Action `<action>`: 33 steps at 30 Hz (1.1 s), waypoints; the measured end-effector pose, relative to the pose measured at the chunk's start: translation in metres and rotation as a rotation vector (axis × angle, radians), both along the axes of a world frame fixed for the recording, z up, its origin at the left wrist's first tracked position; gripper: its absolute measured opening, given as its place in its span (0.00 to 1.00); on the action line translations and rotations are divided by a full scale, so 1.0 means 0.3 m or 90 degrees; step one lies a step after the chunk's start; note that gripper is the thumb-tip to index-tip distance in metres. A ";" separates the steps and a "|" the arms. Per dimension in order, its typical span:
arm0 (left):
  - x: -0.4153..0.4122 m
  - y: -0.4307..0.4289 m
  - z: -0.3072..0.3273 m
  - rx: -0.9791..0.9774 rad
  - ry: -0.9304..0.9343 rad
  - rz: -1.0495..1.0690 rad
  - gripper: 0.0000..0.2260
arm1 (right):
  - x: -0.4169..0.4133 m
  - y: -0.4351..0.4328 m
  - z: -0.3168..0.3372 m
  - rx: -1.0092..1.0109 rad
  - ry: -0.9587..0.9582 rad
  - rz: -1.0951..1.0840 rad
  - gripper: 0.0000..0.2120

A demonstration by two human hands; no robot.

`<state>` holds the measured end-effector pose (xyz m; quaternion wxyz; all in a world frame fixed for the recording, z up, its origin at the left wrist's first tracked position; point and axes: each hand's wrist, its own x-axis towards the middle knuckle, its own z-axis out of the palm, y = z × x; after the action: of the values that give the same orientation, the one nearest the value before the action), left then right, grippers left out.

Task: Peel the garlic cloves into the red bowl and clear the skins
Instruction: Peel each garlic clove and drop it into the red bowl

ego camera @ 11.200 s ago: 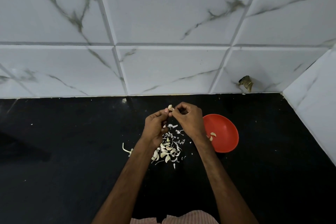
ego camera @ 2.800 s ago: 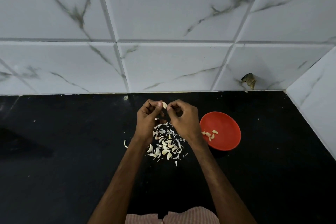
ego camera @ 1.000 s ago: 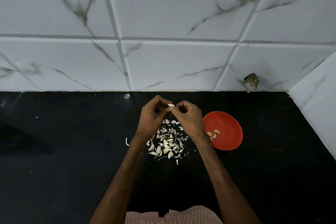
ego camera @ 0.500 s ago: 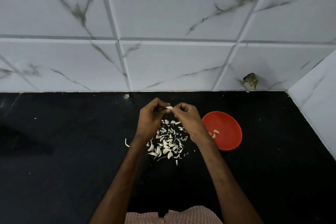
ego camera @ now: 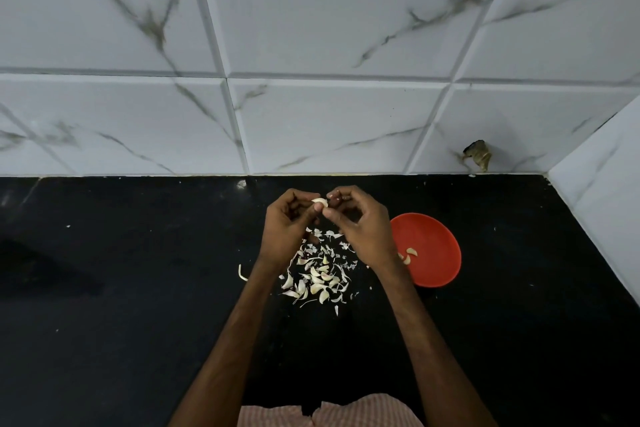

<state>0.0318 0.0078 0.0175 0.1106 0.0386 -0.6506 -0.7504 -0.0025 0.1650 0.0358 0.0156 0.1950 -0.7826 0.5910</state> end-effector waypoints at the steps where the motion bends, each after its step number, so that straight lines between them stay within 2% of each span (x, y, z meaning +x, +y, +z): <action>1: 0.001 0.000 0.000 0.003 0.000 -0.006 0.05 | -0.001 0.000 -0.002 0.009 0.028 -0.001 0.10; 9: 0.005 -0.003 -0.003 0.015 -0.022 -0.031 0.06 | -0.003 0.001 -0.017 0.055 0.129 -0.048 0.05; 15: 0.003 -0.003 -0.006 -0.025 -0.027 -0.039 0.08 | 0.010 -0.001 -0.018 0.220 0.212 -0.090 0.05; 20: 0.000 0.005 -0.006 0.007 -0.044 -0.043 0.09 | 0.015 -0.008 -0.019 0.314 0.298 -0.101 0.04; 27: 0.003 0.007 -0.007 0.067 -0.070 -0.064 0.08 | 0.018 -0.014 -0.015 0.328 0.317 -0.075 0.07; 33: 0.000 -0.007 -0.003 0.062 -0.119 -0.105 0.08 | -0.002 0.002 -0.019 0.341 0.312 -0.013 0.12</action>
<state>0.0318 0.0058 0.0166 -0.0146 0.0598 -0.6217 -0.7808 -0.0032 0.1655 0.0302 0.1573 0.3202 -0.8846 0.3002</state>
